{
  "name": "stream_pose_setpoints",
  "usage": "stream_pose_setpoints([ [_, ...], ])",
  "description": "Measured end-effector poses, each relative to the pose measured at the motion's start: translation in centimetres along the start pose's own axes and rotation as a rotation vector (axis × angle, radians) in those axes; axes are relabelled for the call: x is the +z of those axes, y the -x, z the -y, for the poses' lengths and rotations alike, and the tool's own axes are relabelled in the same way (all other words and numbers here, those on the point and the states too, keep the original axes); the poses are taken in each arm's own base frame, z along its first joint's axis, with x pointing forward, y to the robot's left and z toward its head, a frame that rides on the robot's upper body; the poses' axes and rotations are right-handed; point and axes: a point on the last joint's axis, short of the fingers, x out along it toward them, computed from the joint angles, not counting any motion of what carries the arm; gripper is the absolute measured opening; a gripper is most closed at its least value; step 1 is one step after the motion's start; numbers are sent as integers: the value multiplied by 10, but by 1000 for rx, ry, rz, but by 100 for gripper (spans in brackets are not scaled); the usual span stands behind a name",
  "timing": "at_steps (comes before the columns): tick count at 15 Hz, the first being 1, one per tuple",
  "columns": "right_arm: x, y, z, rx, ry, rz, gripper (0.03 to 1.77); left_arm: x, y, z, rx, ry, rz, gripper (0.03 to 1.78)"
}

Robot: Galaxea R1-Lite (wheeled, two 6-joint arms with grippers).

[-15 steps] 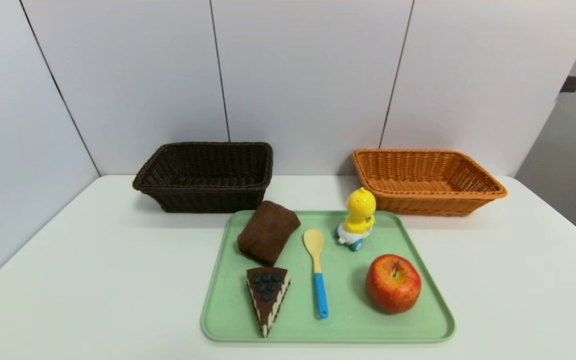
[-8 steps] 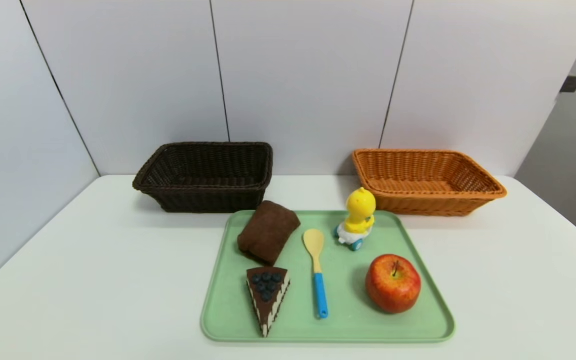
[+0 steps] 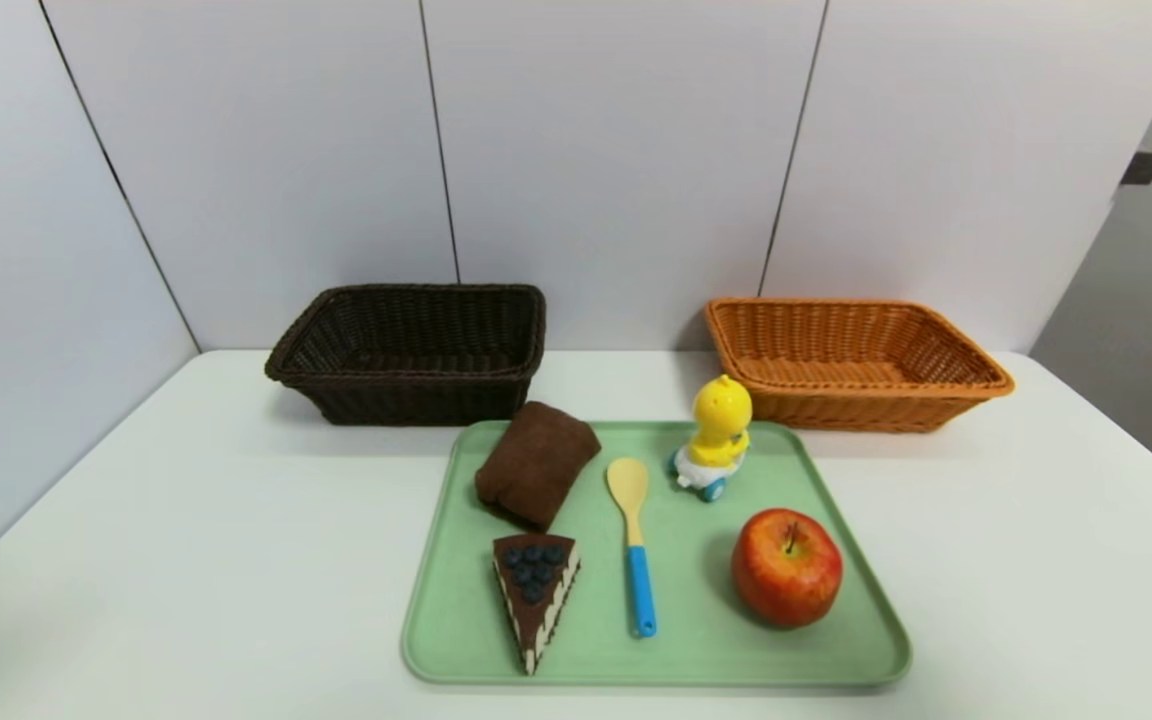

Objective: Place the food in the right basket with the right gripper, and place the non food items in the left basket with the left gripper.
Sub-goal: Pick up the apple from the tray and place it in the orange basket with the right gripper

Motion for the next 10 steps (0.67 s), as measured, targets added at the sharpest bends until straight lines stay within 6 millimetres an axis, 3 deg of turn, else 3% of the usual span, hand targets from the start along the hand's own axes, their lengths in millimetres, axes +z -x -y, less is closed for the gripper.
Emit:
stream_pose_setpoints([
  [2,10,-42,0,-9,-60,-169,171,10,-31,3,-59,-6,-39,169],
  [5,3,-102,-14,-16,-145,-414,171,9,-70,15,-142,13,-157,169],
  [8,-16,-152,-48,-26,-205,-577,171,0,-104,42,-144,71,-284,169],
  [10,-33,-167,-72,-14,-192,-690,171,-14,-122,57,-92,61,-378,169],
])
